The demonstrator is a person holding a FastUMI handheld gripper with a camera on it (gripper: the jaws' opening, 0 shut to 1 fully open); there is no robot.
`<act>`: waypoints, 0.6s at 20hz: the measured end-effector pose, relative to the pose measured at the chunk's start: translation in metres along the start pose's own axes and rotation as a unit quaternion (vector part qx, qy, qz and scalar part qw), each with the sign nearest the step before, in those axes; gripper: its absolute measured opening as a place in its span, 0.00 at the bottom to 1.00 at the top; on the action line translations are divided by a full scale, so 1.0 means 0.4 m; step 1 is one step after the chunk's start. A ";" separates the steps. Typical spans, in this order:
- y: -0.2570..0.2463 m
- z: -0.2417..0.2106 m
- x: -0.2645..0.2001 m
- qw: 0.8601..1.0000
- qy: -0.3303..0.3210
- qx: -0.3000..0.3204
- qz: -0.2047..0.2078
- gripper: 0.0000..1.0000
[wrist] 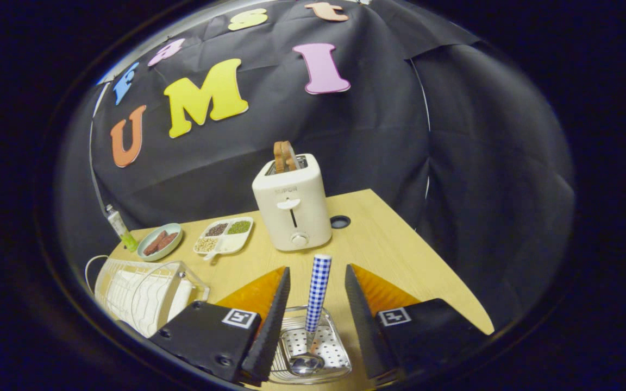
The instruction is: Take the plate from the dish rack, then take the spoon from the basket and place it into the plate.
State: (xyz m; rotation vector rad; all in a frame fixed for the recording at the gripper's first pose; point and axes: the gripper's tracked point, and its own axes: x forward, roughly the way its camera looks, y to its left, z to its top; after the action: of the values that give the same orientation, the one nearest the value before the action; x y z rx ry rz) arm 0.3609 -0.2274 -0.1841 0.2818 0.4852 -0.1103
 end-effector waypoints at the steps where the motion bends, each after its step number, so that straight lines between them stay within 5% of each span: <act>1: -0.012 -0.003 0.007 1.000 -0.002 0.001 -0.010 0.59; 4: -0.002 0.005 -0.016 1.000 -0.020 0.004 -0.010 0.22; 12: 0.036 0.134 -0.155 0.993 -0.106 -0.046 -0.016 0.17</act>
State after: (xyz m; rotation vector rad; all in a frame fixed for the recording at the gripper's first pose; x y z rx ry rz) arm 0.3325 -0.2269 -0.1058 0.1686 0.2839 -0.1472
